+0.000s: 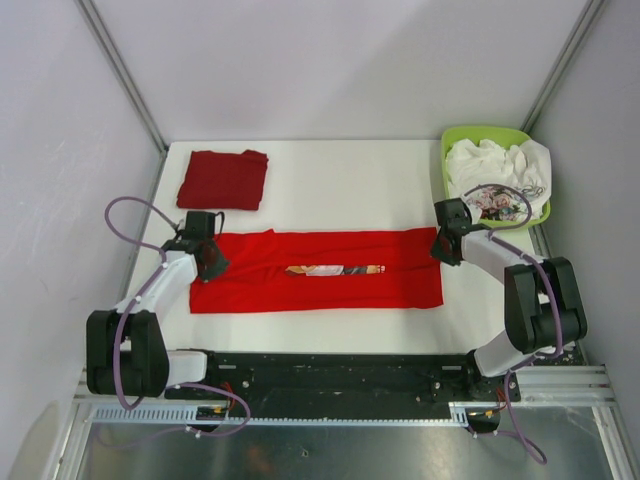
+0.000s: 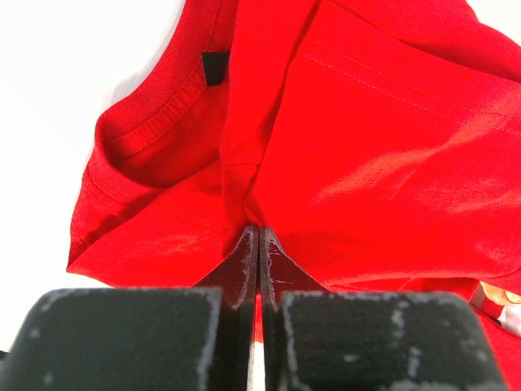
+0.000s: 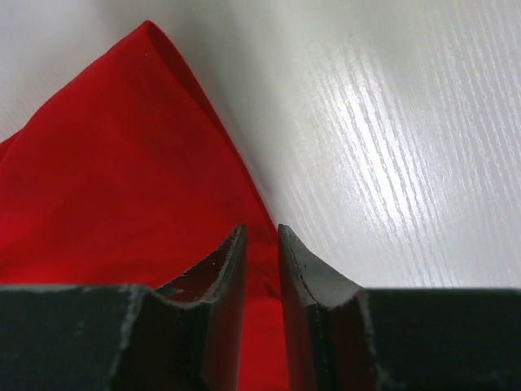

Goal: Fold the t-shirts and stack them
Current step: Fold the other side of the tshirt into a rectangle

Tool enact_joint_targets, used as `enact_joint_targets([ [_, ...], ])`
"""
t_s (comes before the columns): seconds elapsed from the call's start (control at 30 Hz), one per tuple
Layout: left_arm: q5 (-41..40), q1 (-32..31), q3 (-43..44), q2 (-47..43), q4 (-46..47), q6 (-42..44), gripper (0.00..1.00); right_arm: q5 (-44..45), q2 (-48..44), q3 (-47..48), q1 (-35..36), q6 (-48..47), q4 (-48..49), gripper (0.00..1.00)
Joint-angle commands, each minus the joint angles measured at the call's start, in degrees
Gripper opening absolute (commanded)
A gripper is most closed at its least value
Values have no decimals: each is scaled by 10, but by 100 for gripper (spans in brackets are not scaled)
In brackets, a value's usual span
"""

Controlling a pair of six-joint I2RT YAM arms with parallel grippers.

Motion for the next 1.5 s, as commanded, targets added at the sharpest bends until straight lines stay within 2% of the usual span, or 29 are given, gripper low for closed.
enact_joint_targets([
  [0.0, -14, 3, 1, 2, 4, -6, 0, 2, 11, -6, -9, -5, 20, 26],
  [0.47, -15, 3, 1, 4, 5, -5, 0, -10, 21, -14, -11, 2, 33, 25],
  [0.77, -15, 4, 0, 0, 5, -7, 0, -7, -3, -16, -17, 1, 20, 3],
  [0.83, -16, 4, 0, 0, 5, -8, 0, -5, -13, -16, -19, -1, 13, 1],
  [1.17, -20, 4, -4, -5, 5, -13, 0, 0, -59, -28, -23, -3, -13, 0],
  [1.47, -13, 3, -5, 6, 8, -20, 0, -17, -58, -64, -22, 4, 4, 0],
])
